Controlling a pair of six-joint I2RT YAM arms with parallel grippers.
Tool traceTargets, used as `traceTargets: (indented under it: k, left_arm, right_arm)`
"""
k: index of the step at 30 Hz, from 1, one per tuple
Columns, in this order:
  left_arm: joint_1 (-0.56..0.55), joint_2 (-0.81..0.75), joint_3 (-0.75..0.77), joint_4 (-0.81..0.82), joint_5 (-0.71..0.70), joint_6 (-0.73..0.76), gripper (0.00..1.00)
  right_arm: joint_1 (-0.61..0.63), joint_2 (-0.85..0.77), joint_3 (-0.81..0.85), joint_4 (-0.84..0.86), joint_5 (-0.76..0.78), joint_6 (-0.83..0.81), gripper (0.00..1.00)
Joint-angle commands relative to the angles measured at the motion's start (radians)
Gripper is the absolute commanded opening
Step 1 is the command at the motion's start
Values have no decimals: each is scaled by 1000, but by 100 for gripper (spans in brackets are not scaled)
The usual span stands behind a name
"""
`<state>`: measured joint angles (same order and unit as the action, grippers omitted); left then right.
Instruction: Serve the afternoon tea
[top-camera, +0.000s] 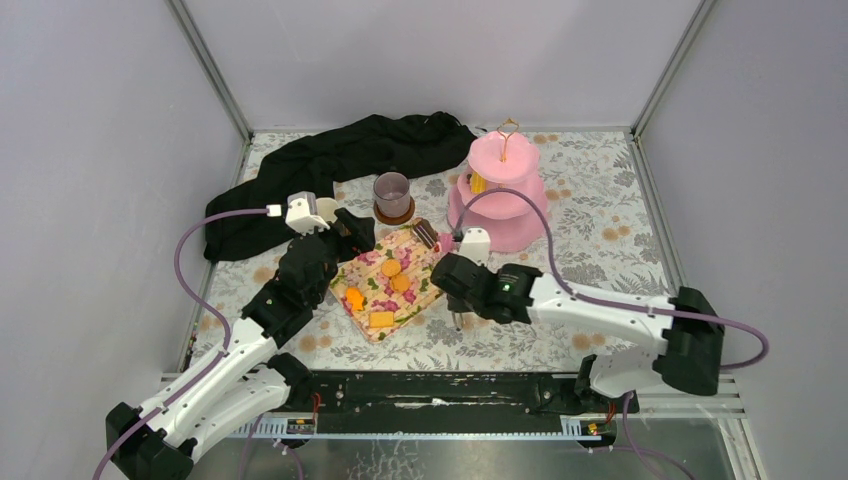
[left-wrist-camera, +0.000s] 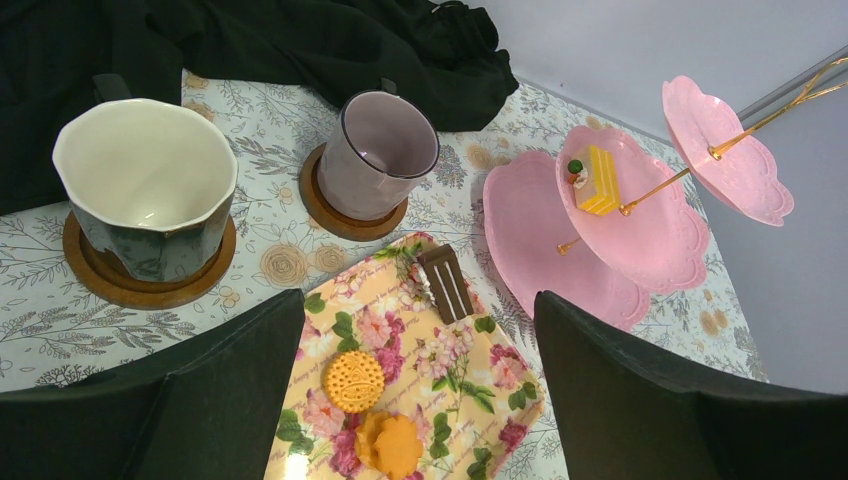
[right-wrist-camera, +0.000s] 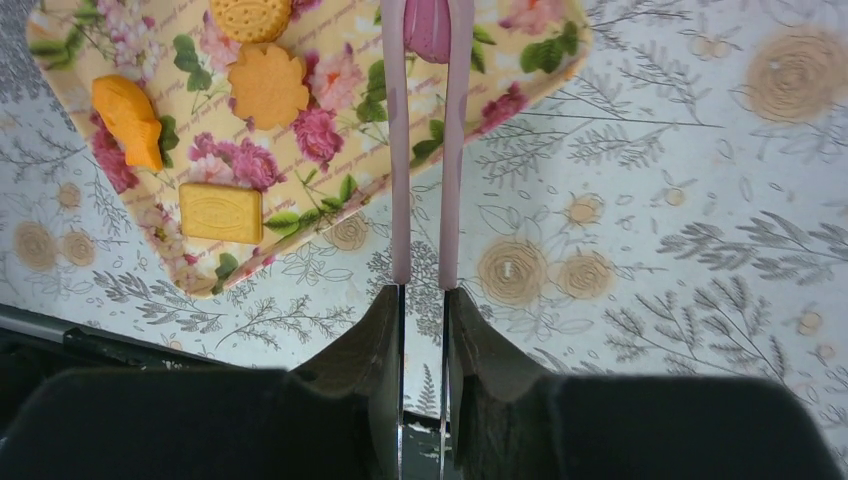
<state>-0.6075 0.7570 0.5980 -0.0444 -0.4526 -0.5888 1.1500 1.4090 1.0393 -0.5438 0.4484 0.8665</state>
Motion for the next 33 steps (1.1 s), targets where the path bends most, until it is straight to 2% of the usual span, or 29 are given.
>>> traceTargets:
  k: [1, 8, 12, 19, 33]
  left_arm:
    - [6, -10, -7, 61, -8, 0, 92]
    - [6, -22, -10, 58, -14, 1, 92]
    - [6, -18, -9, 59, -14, 1, 92]
    - [6, -12, -9, 59, -12, 3, 92]
    - [6, -4, -7, 60, -13, 4, 92]
  right_arm:
    - [7, -120, -13, -108, 125, 87, 17]
    - [1, -248, 0, -252, 274, 176, 19]
    - [-53, -288, 15, -317, 305, 192, 19]
    - [-232, -317, -16, -247, 233, 69, 18]
    - [-501, -182, 78, -96, 62, -201, 18]
